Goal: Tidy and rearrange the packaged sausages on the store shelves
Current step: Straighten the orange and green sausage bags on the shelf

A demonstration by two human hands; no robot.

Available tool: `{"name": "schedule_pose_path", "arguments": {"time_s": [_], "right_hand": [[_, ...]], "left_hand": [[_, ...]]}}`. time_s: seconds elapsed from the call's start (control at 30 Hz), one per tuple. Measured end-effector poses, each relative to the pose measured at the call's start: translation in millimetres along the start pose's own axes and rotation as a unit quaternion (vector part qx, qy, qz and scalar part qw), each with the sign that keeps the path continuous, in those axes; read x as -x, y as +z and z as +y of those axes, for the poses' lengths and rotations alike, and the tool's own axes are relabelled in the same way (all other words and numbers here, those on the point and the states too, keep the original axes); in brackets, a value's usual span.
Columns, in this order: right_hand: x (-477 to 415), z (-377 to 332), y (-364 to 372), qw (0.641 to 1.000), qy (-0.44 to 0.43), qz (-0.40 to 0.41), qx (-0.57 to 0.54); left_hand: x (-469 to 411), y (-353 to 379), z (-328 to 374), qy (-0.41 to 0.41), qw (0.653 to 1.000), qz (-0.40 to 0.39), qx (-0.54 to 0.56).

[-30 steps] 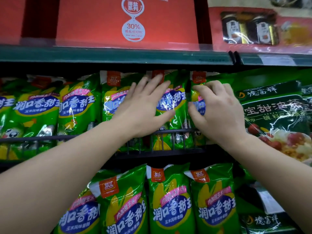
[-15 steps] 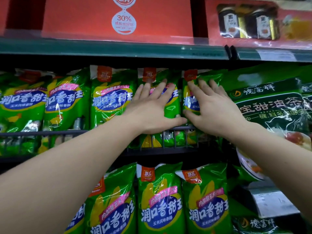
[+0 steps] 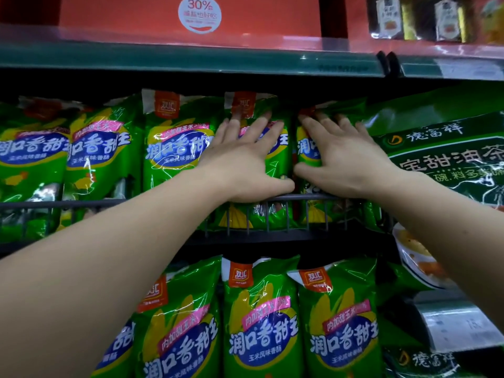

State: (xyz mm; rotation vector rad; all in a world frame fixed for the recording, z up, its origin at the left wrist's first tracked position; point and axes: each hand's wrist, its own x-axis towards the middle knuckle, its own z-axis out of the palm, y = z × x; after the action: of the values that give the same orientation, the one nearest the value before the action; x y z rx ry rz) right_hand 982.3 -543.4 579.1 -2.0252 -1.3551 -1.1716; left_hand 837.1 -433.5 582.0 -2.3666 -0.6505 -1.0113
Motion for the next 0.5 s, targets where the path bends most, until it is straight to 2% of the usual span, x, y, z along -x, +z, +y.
{"name": "schedule_pose_path", "arguments": {"time_s": [0.27,0.5], "right_hand": [[1.2,2.3,3.8,0.999,-0.034,0.021,0.013],[4.2,5.5,12.7,0.999,-0.025,-0.015,0.025]], "left_hand": [[2.8,6.9,-0.3,-0.020,1.000,0.013,0.013],[1.9,6.6,-0.2,-0.017,1.000,0.008,0.023]]}}
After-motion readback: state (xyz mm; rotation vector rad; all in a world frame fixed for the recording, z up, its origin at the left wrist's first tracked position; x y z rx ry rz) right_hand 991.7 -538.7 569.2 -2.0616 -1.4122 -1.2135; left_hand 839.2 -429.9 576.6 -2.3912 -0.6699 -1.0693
